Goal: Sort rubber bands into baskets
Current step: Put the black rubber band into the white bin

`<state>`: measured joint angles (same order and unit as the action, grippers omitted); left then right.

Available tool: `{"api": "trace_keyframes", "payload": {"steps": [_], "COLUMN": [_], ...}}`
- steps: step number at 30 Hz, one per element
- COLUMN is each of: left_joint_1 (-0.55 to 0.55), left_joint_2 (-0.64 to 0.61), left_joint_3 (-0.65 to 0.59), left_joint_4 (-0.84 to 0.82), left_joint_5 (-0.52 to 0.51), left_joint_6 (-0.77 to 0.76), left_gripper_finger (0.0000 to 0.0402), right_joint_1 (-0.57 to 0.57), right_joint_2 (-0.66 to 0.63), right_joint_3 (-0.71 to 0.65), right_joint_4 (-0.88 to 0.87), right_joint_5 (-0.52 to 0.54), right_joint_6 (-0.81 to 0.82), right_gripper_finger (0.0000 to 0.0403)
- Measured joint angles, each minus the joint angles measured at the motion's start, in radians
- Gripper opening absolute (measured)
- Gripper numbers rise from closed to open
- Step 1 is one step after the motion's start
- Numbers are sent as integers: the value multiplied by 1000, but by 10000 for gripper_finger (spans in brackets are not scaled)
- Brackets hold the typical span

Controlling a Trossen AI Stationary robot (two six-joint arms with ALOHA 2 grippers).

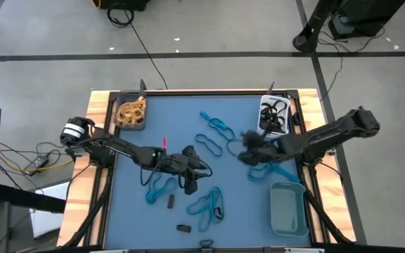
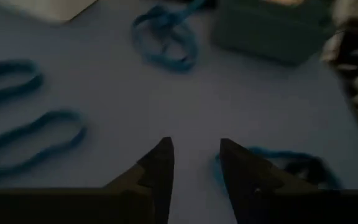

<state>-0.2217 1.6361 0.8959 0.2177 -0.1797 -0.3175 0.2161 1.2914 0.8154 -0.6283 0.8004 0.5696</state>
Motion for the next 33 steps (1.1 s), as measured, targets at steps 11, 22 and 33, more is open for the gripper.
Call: {"api": "trace_keyframes", "payload": {"steps": [11,22,33], "left_joint_1": [-66,-107,-117], "left_joint_2": [1,1,1], "left_joint_3": [0,0,0], "left_joint_4": [-243,-242,-222], "left_joint_5": [-164,-168,-170], "left_joint_6": [-158,-184,-215], "left_gripper_finger": [135,135,135], "right_joint_1": [-297,-530,-605], "right_joint_2": [-184,-158,-157], "right_joint_3": [0,0,0], "right_joint_4": [-447,-460,-448], "right_joint_5": [61,-97,-184], "right_joint_6": [189,29,-46], "right_gripper_finger": [38,88,257]}}
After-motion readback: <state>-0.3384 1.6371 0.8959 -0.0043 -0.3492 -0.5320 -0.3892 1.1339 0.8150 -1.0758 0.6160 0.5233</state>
